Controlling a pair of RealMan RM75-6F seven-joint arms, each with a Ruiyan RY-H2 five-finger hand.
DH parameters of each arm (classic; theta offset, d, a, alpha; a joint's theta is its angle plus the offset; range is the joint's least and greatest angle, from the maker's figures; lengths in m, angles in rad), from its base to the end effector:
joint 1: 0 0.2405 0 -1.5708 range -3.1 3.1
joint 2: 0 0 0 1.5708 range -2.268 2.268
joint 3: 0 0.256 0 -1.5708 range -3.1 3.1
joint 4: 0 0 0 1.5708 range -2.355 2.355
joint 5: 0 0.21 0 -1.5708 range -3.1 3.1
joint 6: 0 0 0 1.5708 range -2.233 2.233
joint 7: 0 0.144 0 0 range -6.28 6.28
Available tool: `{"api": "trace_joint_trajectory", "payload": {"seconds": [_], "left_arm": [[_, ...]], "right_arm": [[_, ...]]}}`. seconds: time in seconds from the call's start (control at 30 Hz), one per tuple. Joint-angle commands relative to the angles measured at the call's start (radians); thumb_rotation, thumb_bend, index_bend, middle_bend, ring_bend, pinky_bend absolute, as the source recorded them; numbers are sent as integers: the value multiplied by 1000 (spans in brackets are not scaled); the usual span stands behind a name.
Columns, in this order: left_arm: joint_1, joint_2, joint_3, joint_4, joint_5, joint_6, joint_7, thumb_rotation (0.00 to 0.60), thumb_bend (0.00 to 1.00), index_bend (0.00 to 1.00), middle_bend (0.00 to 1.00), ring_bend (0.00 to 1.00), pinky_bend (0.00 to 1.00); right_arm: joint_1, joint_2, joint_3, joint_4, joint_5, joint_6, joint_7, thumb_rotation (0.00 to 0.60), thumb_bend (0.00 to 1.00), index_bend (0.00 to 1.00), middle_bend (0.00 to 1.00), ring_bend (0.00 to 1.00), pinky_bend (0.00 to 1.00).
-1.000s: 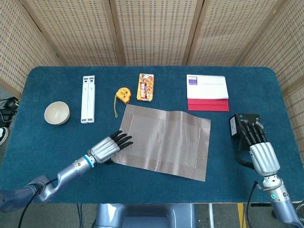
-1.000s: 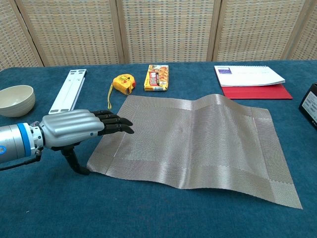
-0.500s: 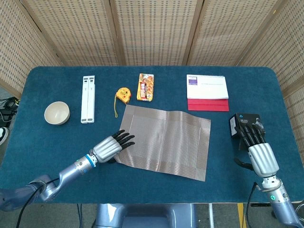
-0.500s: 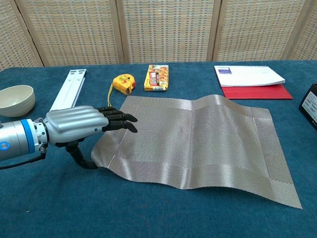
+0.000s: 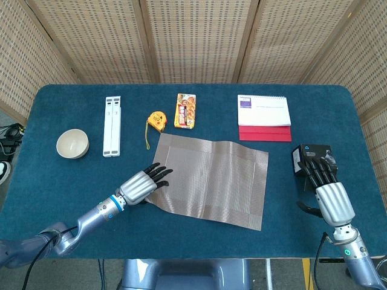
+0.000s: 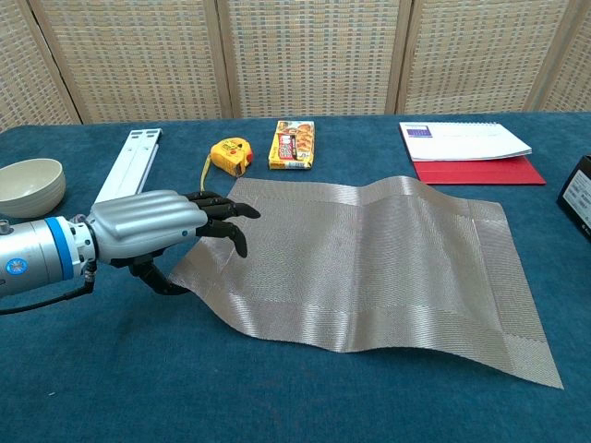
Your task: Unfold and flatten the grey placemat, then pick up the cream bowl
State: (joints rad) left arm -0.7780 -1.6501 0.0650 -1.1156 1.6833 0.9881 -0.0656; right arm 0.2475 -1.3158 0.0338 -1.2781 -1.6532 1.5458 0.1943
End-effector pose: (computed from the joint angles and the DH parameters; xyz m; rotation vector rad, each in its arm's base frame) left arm -0.1765 0.3171 -0.0610 -2.3168 -0.6356 -0.9479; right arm -0.3001 -0.2310 0.1214 1.5614 -0.7570 1.1641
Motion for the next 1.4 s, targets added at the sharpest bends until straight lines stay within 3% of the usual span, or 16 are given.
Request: {"api": "trace_joint_trajectory", "payload": {"seconds": [0.03, 0.6, 0.87, 1.07, 1.4], "left_arm": [[1, -4, 0, 3, -2, 2, 2, 600, 454, 355, 0, 0, 0], [33, -12, 3, -26, -18, 40, 59, 600, 454, 703, 0, 0, 0], [72, 35, 12, -132, -55, 45, 133, 600, 460, 729, 0, 0, 0], [126, 143, 35, -368, -171, -12, 335, 600, 464, 734, 0, 0, 0], [169, 189, 68, -524, -252, -31, 531, 600, 473, 741, 0, 0, 0]], "right_arm": [[-1, 0, 0, -1, -3, 2, -1, 600, 0, 54, 0, 0, 0], [-5, 1, -1, -4, -22, 17, 12, 600, 0, 56, 0, 0, 0], [-7, 3, -2, -8, -28, 21, 11, 600, 0, 57, 0, 0, 0], [-11, 7, -4, -17, -38, 33, 7, 600, 0, 63, 0, 0, 0], [-16, 13, -3, -24, -47, 48, 8, 600, 0, 65, 0, 0, 0]]}}
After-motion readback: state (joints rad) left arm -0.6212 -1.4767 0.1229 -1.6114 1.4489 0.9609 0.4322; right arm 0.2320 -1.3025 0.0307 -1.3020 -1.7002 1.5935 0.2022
